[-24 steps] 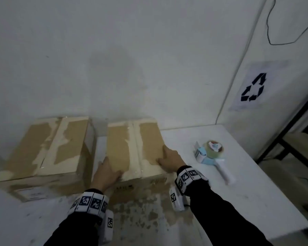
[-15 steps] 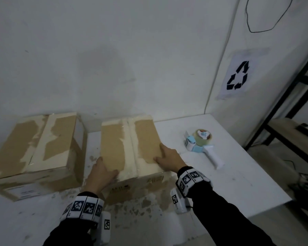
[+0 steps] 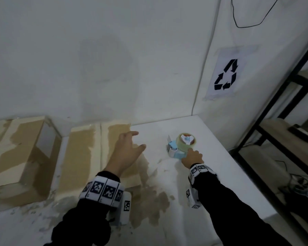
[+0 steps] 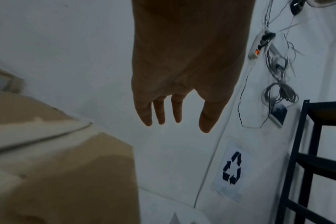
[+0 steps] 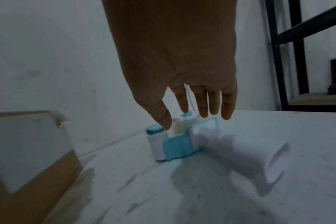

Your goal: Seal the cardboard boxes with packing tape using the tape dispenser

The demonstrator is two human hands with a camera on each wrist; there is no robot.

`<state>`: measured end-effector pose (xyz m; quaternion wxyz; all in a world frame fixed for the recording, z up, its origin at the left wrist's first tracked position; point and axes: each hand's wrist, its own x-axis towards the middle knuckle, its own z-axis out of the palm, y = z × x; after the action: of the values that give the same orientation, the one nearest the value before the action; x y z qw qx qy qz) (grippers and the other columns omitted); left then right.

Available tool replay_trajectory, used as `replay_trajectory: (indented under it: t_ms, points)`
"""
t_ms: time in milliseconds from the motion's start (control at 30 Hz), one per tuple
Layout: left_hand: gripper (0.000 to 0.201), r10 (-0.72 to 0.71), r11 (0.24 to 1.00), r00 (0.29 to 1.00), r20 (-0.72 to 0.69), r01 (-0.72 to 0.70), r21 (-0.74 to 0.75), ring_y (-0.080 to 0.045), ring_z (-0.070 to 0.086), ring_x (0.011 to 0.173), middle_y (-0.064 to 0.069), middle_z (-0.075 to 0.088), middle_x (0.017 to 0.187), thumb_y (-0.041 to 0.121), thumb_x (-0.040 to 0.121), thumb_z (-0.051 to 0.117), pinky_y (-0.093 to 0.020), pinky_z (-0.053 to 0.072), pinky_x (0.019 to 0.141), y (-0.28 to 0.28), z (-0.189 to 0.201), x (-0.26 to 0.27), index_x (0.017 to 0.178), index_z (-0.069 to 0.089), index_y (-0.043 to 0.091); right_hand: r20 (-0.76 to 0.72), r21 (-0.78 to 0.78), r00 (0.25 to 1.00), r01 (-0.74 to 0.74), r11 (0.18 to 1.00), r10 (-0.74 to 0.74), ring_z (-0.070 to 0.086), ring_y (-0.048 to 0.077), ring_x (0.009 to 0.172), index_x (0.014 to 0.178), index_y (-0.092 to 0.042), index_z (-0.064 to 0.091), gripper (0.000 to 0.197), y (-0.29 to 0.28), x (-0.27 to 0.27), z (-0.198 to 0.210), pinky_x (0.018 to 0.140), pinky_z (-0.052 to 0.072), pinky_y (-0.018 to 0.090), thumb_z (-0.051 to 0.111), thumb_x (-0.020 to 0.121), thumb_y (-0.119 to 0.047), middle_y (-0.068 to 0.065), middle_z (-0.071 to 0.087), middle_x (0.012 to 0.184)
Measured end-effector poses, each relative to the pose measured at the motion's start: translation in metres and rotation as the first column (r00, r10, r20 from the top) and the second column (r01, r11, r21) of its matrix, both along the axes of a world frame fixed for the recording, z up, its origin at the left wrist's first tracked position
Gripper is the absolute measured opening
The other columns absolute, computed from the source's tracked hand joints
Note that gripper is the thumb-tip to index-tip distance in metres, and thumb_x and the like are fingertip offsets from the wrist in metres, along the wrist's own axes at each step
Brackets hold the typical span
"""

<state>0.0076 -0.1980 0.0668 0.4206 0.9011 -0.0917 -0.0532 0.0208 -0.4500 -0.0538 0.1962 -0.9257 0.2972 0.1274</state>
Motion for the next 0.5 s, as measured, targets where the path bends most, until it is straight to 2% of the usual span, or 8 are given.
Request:
replay_trajectory:
  t_ms: [100,233,433,500]
  points:
    - [0.049,-0.009,0.999,0.999,-0.049,0.011,0.048,-0.023,0.041,0.125,-0.007,0.036,0.139,0.030,0.089,0.059,-0.032,0.035,0.103,-0.037,-0.014,0.011,0.133,0.042,0.019,-0.066,0.010,0.998,-0.004,1.000,0.005,0.042,0.032,0.131,0.138,-0.005,0.034,0.053,-0.028,0.015,-0.016,0.107,0.036,0.039,0.049,0.095,-0.030,0.016,0.043,0.142]
    - [0.049,-0.030,0.985,0.990,-0.138,0.053,0.166,-0.024,0.043,0.122,-0.010,0.042,0.135,0.028,0.089,0.058,-0.032,0.036,0.101,-0.072,-0.041,0.021,0.133,0.042,0.015,-0.016,0.090,0.999,0.033,0.995,-0.031,0.048,0.034,0.128,0.139,0.002,0.025,0.059,-0.044,0.030,-0.027,0.102,0.039,0.038,0.055,0.094,-0.022,0.020,0.047,0.139]
    - [0.050,0.025,0.971,0.966,-0.258,0.038,0.238,-0.021,0.043,0.124,-0.008,0.042,0.135,0.030,0.090,0.057,-0.031,0.036,0.101,-0.096,-0.072,0.027,0.134,0.040,0.015,-0.018,0.215,0.992,0.124,0.969,-0.123,0.056,0.033,0.119,0.145,0.002,0.007,0.092,-0.057,0.038,-0.044,0.094,0.047,0.037,0.071,0.082,-0.019,0.020,0.054,0.131]
    - [0.050,0.052,0.971,0.962,-0.269,0.014,0.240,-0.020,0.045,0.123,-0.007,0.044,0.134,0.032,0.089,0.058,-0.030,0.038,0.100,-0.098,-0.077,0.029,0.133,0.041,0.015,-0.013,0.303,0.984,0.175,0.937,-0.179,0.063,0.034,0.105,0.139,0.000,0.017,0.085,-0.060,0.040,-0.042,0.086,0.054,0.038,0.072,0.075,-0.016,0.021,0.057,0.122]
